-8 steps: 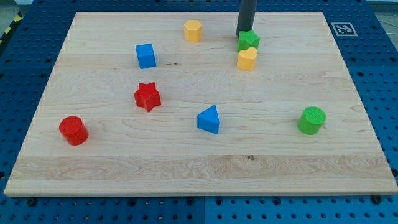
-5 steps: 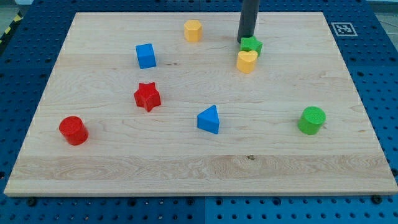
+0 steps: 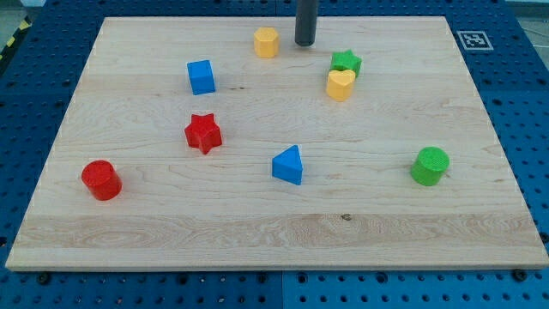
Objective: Place your hand parallel to the top of the green circle
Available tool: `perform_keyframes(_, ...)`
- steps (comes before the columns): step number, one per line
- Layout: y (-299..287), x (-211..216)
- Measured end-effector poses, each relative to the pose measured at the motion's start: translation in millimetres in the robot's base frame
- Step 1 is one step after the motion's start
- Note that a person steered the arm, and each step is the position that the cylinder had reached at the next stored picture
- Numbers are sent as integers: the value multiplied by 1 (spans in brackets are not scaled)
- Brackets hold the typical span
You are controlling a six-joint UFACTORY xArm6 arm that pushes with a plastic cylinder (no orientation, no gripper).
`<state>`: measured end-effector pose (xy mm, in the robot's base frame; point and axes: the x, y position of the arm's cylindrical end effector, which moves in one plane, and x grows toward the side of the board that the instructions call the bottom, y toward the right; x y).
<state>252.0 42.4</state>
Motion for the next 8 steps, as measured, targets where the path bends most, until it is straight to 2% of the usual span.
perform_keyframes(1, 7, -14)
perform_keyframes(5, 126, 21)
perform_keyframes(8, 200, 80)
